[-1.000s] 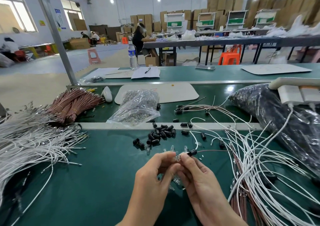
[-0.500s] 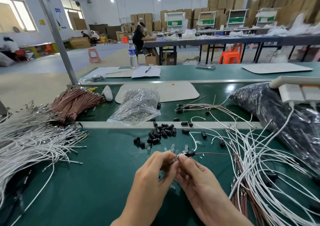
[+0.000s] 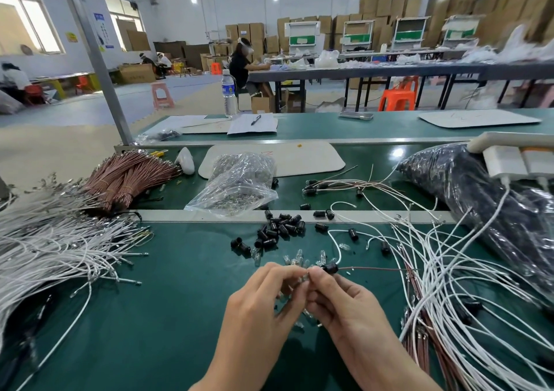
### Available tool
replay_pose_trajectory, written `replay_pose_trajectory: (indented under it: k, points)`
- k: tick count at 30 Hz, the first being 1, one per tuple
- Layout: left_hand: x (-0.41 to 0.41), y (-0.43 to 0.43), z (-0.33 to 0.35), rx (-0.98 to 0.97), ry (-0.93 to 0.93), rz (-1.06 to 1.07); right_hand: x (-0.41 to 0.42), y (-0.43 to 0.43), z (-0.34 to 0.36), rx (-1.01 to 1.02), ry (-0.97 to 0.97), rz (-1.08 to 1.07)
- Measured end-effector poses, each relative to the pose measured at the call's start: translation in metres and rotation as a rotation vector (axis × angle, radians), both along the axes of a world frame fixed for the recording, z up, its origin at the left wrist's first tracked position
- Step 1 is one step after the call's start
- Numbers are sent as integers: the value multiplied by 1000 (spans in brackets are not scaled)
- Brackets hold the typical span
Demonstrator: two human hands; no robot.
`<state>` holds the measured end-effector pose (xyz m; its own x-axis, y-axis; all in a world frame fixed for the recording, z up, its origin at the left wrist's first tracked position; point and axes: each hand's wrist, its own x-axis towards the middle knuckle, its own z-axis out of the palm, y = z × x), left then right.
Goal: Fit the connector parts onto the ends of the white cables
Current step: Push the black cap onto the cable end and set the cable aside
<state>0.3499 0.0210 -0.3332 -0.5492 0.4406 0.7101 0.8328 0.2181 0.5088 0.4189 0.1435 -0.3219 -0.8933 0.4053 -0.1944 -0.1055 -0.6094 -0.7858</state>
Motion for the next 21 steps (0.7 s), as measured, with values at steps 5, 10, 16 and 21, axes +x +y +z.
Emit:
replay_pose_trajectory:
  k: [5, 10, 16, 21]
  points:
    - [-2, 0, -1, 65, -117, 19, 0, 6, 2, -84, 30, -62]
    - [-2, 1, 0, 106, -199, -10, 2, 12, 2, -99, 63, -67]
    - [-1, 4, 0, 102, -229, -48, 1, 9, 2, -38, 56, 25]
    - [-3, 2, 0, 130, -267, -34, 2, 10, 1, 24, 29, 51]
